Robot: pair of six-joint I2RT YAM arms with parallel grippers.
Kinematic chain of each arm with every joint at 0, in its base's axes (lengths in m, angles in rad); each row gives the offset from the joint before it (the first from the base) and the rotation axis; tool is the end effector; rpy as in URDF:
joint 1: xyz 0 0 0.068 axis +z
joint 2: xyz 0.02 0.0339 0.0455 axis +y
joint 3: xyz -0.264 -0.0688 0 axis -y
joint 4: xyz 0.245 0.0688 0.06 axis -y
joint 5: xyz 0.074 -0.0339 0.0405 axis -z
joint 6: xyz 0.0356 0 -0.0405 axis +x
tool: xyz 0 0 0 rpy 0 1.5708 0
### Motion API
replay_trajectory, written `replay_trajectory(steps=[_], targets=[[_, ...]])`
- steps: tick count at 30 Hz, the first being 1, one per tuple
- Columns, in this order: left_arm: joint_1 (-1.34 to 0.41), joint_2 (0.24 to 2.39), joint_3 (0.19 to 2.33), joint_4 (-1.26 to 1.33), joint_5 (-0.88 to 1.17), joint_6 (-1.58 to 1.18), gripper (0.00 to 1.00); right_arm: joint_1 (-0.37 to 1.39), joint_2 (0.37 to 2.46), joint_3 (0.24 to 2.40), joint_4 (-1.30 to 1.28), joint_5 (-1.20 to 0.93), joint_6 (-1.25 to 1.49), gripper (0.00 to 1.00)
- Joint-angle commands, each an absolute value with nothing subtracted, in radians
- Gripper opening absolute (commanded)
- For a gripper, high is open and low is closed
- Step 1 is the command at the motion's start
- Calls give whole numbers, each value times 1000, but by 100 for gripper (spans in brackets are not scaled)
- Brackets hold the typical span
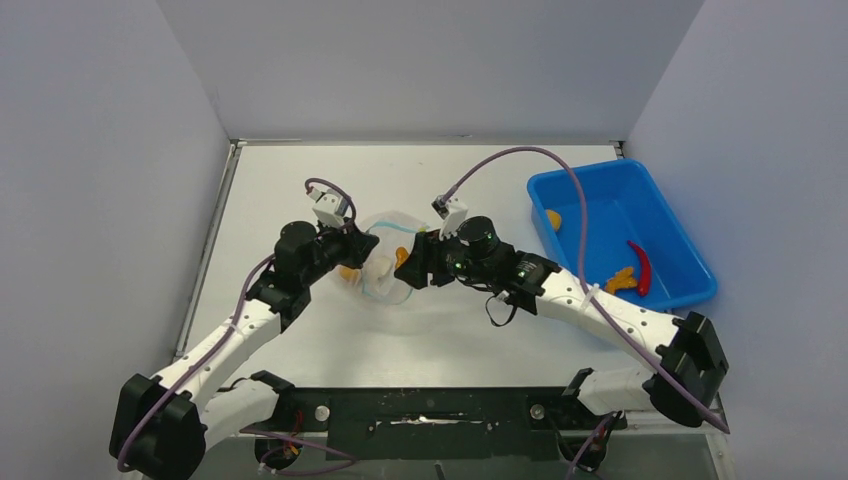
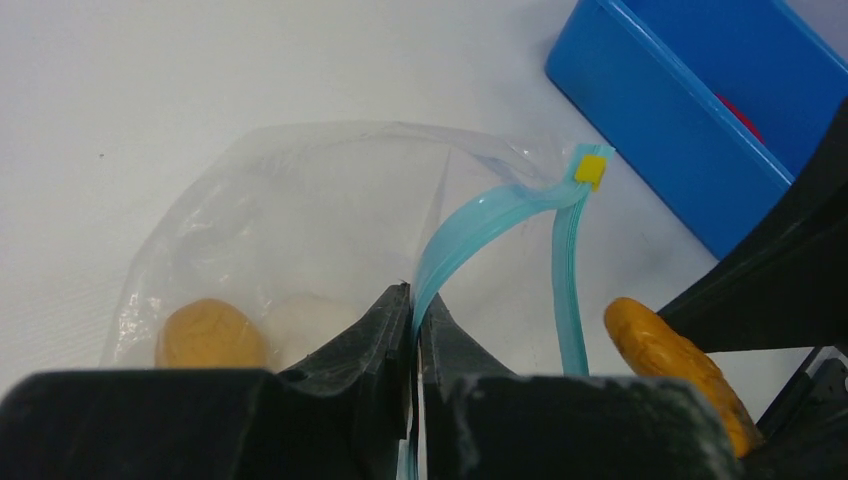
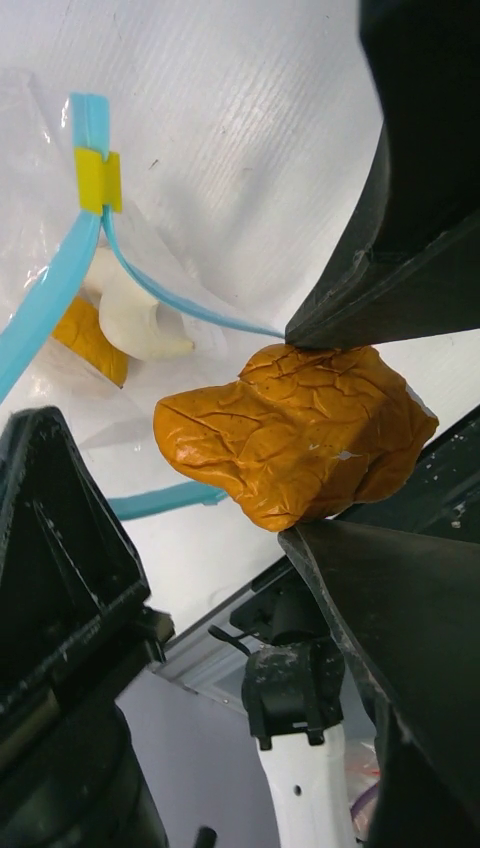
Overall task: Place the food in the zip-top bag and seal the zipper
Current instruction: Place the fake vegetable in the zipper food storage bag.
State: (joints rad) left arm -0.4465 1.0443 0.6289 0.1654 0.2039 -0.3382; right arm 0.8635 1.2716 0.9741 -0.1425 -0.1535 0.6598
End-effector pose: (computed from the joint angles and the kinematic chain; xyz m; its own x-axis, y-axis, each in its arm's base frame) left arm 0.2144 -0.1107 0.2708 -0.4095 -0.1642 -0.8974 0.4918 0.7888 -0.3687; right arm 0.1861 0.2261 0.3048 -0.7342 0.0733 -0.6749 -0.4949 0.6227 0.6060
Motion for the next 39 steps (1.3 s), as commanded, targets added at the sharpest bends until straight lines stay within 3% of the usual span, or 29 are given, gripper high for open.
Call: replay_trajectory(steps=[1,15,17,28,39], targets=[[-453,1008,640,210,216,-349,8,864,1315,1053,-63,-108,681,53],[-453,976,640,194,237,-338,16,870,1432,1118,-90,-77,720,57],[-453,973,636,201,270,-324,0,870,1442,1124,-99,-59,724,59],[-453,961,622,230,279,-368,0,862,1526,1190,-87,10,733,64],[-451,958,619,235,267,-409,0,860,1558,1226,-127,59,692,79]])
